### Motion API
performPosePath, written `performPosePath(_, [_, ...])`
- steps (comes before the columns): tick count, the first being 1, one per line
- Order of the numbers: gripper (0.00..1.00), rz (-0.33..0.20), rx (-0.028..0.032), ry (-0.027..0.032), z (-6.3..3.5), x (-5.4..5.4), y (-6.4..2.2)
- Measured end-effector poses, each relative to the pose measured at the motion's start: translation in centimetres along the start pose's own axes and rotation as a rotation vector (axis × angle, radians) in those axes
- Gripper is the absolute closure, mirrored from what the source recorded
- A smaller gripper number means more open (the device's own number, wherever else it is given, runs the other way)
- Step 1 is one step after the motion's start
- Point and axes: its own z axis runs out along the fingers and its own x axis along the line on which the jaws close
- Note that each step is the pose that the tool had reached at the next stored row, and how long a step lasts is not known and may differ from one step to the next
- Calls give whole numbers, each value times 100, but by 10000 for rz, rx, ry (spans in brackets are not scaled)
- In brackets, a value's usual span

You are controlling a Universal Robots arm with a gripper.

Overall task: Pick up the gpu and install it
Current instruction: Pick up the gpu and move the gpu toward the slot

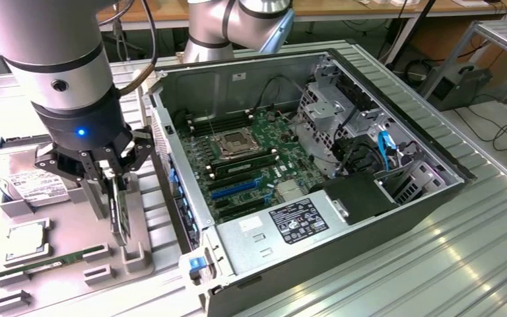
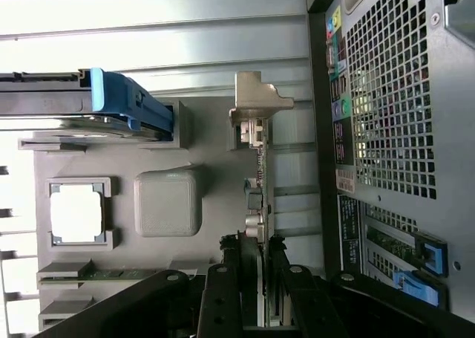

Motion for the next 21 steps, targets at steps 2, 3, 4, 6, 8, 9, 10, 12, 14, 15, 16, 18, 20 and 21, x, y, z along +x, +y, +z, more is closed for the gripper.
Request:
performPosePath(2, [73,0,0,-1,-18,0,1])
performPosePath(3, [73,0,0,-1,-28,0,1])
performPosePath(4, [73,0,0,0,-37,-1,1])
performPosePath(6, [73,0,0,0,-57,-1,2])
performPosePath(8, [73,0,0,0,-76,-2,3])
performPosePath(9, [73,0,0,-1,-84,-2,3])
performPosePath(10, [73,0,0,-1,-101,-2,4])
performPosePath(12, [73,0,0,0,-119,-3,5])
performPosePath(14, [73,0,0,-1,-137,-3,5])
performPosePath(15, [73,0,-1,-1,-145,-3,6])
performPosePath(16, [73,0,0,0,-154,-4,6])
performPosePath(18, [73,0,0,1,-191,-4,8])
performPosePath(20, [73,0,0,0,-207,-5,8])
performPosePath(21, [73,0,1,0,-216,-5,9])
